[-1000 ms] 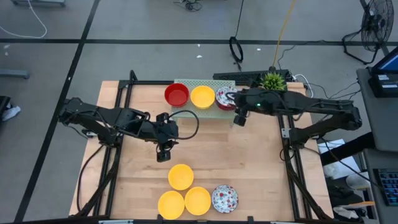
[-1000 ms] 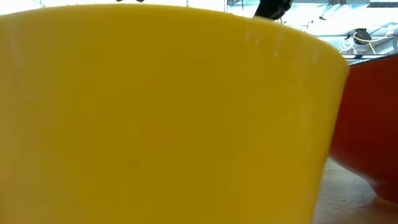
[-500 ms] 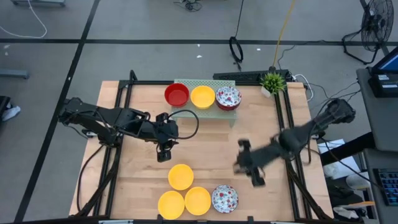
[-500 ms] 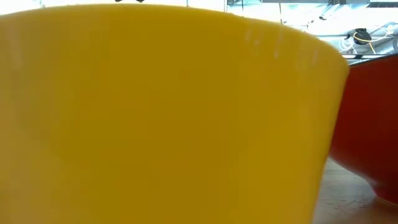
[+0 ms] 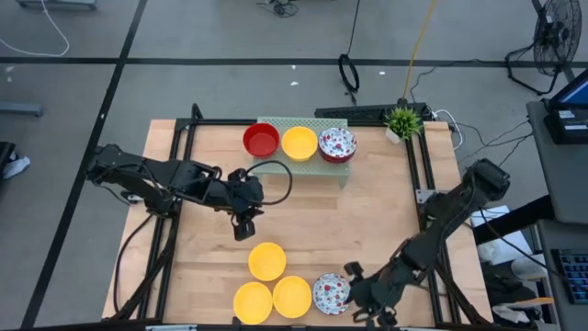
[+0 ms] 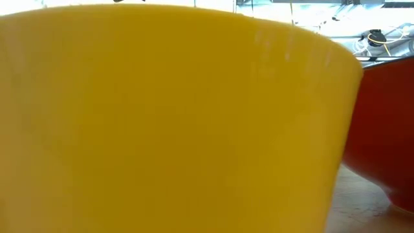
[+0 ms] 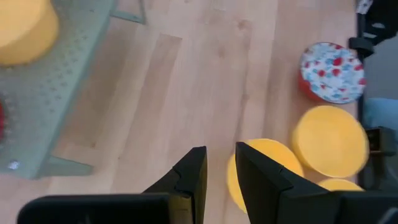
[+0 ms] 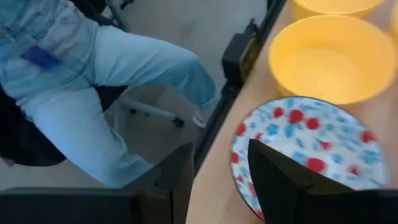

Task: Pick & Place Mini bowls
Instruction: Stack the white patterned bowl on the white patterned bowl on the shelf

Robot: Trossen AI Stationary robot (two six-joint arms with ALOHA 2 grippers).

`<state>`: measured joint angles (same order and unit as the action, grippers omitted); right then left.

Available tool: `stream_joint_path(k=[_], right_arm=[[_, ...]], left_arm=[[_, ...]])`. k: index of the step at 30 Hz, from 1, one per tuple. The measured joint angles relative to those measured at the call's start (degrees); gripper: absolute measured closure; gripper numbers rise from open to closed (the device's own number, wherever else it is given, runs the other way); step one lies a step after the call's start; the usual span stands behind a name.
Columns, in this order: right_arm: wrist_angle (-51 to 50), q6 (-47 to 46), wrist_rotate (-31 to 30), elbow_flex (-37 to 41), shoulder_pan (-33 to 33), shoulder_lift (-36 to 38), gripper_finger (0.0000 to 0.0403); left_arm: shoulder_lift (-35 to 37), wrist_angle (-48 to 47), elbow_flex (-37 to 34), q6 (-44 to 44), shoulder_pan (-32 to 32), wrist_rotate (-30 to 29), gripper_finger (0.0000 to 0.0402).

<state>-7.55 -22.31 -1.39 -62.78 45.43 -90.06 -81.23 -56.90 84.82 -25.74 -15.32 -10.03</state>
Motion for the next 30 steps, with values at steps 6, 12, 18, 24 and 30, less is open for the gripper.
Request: stream_joint_path(k=[6, 12, 18, 24, 30], right_arm=[[6.2, 0.5, 0.0, 0.0, 1.8, -6.3, 0.0264], [6.0, 1.5, -3.3, 0.0, 1.9, -10.4, 0.0264], [6.1, 4.8, -6.8, 0.0, 1.9, -12.9, 0.0264], [5.9, 5.7, -9.5, 0.0, 1.9, -13.0, 0.0264], [5.5, 4.6, -9.3, 0.0, 1.9, -13.0, 0.0264]], left_arm=[[0.0, 0.0, 0.0, -4.3, -1.8, 1.6, 0.0314], [0.0, 0.1, 0.0, -7.8, -3.6, 1.4, 0.0314], [0.0, 0.2, 0.0, -10.6, -5.4, 1.4, 0.0314], [0.0, 0.2, 0.0, -12.5, -7.0, 1.0, 0.0314], [0.0, 0.2, 0.0, -13.8, -8.2, 0.9, 0.0314]])
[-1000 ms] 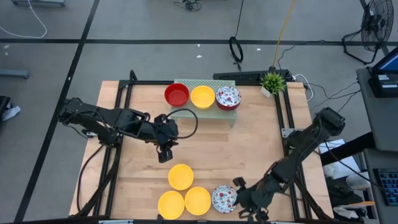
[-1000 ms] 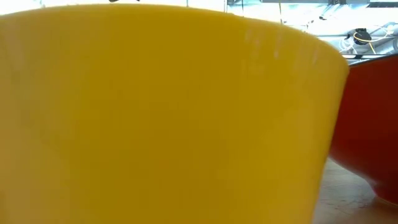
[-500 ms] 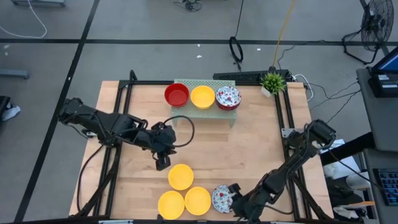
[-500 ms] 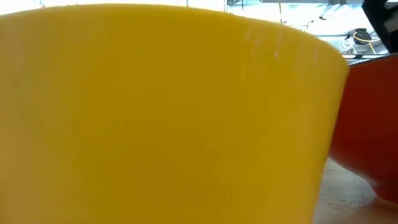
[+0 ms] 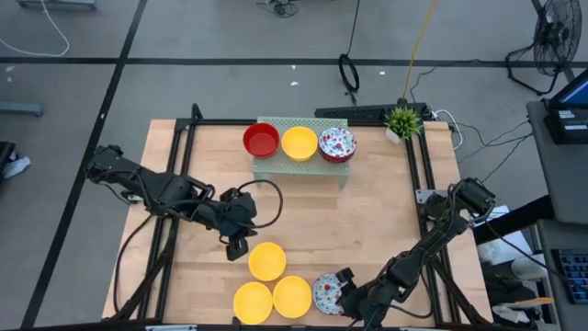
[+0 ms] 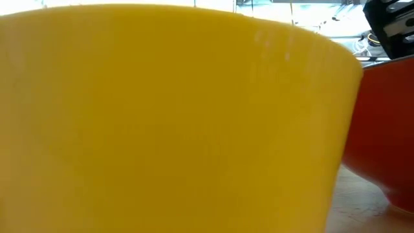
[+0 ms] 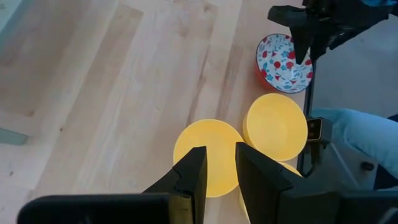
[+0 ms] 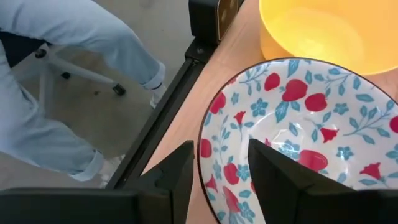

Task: Pick & Place Mini bowls
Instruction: Stack the white patterned bowl on the white patterned bowl on the shelf

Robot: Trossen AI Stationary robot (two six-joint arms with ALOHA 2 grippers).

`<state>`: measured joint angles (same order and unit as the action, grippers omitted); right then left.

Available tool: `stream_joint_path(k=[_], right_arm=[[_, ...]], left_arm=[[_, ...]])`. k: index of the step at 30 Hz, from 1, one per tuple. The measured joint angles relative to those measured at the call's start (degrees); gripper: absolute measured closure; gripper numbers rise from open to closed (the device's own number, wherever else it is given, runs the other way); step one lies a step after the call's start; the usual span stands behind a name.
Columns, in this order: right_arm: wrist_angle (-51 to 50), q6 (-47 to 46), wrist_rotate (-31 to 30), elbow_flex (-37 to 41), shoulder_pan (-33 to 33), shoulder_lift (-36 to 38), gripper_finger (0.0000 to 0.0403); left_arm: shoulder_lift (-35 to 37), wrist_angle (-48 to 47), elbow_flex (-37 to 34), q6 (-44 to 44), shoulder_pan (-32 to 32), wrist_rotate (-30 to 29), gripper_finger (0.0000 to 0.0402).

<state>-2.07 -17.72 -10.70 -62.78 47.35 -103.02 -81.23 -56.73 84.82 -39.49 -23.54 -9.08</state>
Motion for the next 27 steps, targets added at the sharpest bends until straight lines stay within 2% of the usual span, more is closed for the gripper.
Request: stream_joint_path(k=[10, 18, 22, 27], right_arm=[[-6.7, 0.8, 0.2, 0.0, -0.1, 0.0, 0.0264], [-9.7, 7.2, -2.8, 0.0, -2.4, 0.0, 0.0268], [-9.8, 10.3, -2.7, 0.0, -4.1, 0.0, 0.0289], [-10.4, 11.6, -2.8, 0.0, -6.6, 0.0, 0.0337]], left_arm=[[0.0, 0.0, 0.0, 0.2, -0.6, 0.0, 0.0314], [0.0, 0.0, 0.0, 2.3, -0.6, -0.1, 0.0314], [0.0, 0.0, 0.0, 2.3, -0.6, -0.7, 0.0314], [0.0, 0.0, 0.0, 3.0, -0.6, -2.0, 0.0314]])
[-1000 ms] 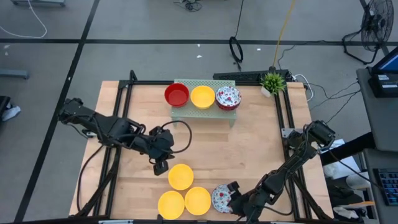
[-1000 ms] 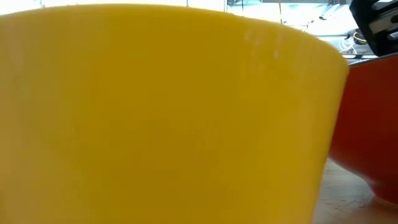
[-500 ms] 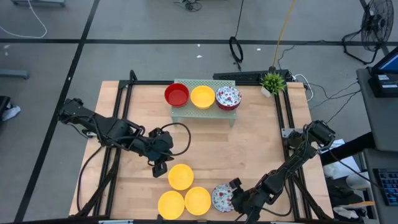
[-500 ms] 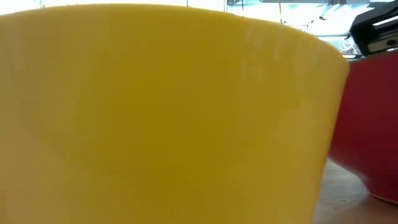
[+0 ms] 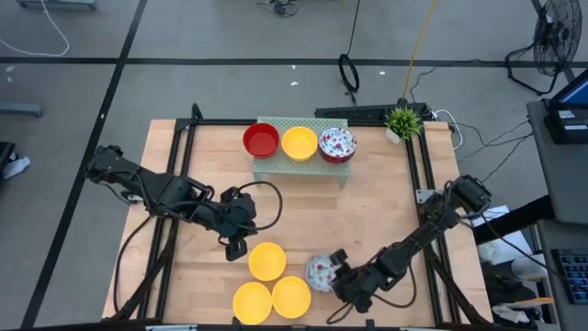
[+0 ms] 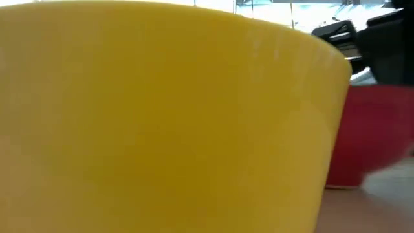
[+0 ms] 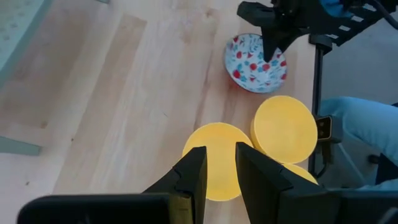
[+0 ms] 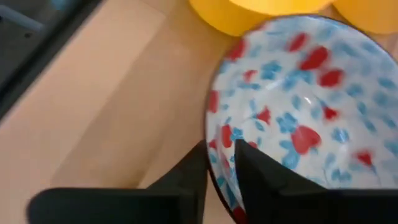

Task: Pick & Place Mini bowls
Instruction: Stack the white patterned bowl on the white patterned bowl on the shelf

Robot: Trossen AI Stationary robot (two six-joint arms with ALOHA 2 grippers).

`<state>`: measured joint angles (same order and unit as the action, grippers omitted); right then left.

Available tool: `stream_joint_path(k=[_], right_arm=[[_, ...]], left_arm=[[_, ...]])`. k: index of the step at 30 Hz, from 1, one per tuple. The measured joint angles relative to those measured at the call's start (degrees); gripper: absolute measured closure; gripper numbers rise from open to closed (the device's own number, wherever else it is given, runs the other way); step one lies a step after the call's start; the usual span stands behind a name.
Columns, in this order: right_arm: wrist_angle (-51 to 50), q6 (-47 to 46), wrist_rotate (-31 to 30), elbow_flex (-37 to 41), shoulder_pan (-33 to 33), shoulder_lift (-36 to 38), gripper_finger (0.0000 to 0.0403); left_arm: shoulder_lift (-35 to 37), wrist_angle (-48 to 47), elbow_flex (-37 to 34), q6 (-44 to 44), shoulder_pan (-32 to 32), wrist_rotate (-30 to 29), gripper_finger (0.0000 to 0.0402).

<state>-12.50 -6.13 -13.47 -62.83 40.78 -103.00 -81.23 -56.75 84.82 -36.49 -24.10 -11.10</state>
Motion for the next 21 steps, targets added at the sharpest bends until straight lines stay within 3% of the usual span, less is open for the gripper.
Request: stream_joint_path(k=[5, 14, 21], right_arm=[[-1.6, 0.3, -0.7, -0.1, -1.8, 0.2, 0.0391], [-3.9, -1.7, -1.8, 0.1, -3.3, 2.4, 0.0398], [-9.2, -4.2, -12.2, 0.1, -4.1, 10.8, 0.0399]], left_arm=[[0.0, 0.0, 0.0, 1.3, 0.0, -0.1, 0.0314], [0.0, 0.0, 0.0, 1.0, 0.0, 0.0, 0.0314], [0.0, 0.0, 0.0, -0.8, 0.0, 0.0, 0.0314]])
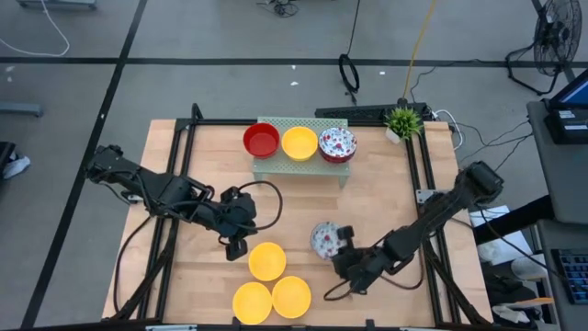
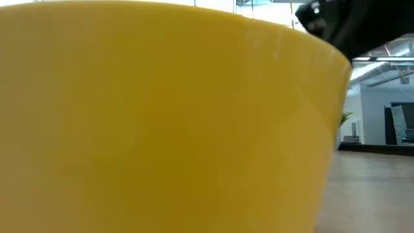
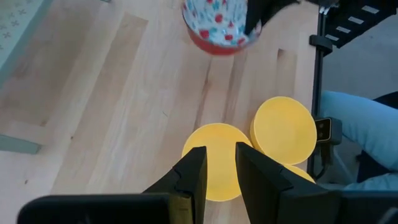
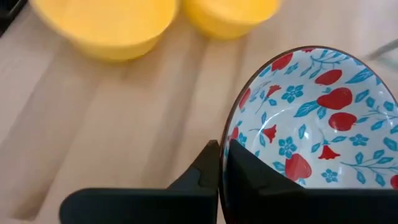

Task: Pick & Place Mini bowls
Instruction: Stack the white patterned bowl on the white patterned bowl on the shelf

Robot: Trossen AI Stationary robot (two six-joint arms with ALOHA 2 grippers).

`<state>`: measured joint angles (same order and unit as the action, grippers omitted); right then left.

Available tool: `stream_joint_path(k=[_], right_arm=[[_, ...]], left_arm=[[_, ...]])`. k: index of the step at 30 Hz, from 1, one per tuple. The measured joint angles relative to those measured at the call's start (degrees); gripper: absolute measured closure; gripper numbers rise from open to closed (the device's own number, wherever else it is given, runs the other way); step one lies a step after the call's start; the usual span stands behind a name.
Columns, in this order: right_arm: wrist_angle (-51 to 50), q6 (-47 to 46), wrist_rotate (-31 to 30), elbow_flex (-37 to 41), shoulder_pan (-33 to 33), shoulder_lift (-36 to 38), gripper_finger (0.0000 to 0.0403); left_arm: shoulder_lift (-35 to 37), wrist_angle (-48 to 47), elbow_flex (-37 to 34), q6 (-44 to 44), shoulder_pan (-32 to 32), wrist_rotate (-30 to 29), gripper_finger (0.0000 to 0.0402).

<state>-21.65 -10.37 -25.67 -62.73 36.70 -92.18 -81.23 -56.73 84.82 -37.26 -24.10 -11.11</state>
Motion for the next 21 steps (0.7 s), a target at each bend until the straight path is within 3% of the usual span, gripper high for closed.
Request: stream_joint_path(k=[7, 11, 18, 21], right_arm=[[0.3, 6.7, -10.8, 0.0, -0.6, 12.1, 0.0401], [0.2, 10.0, -16.3, 0.0, -4.3, 18.9, 0.0401], [0.3, 14.9, -15.3, 0.0, -18.3, 28.1, 0.0402], [0.3, 15.4, -9.3, -0.1, -25.3, 29.4, 0.0402]], left_arm=[[0.0, 0.0, 0.0, -0.5, 0.0, 0.0, 0.0314], [0.0, 0.0, 0.0, -0.5, 0.0, 0.0, 0.0314], [0.0, 0.0, 0.0, 0.8, 0.0, -1.0, 0.0314], [0.0, 0.0, 0.0, 0.9, 0.0, -1.4, 0.0314]])
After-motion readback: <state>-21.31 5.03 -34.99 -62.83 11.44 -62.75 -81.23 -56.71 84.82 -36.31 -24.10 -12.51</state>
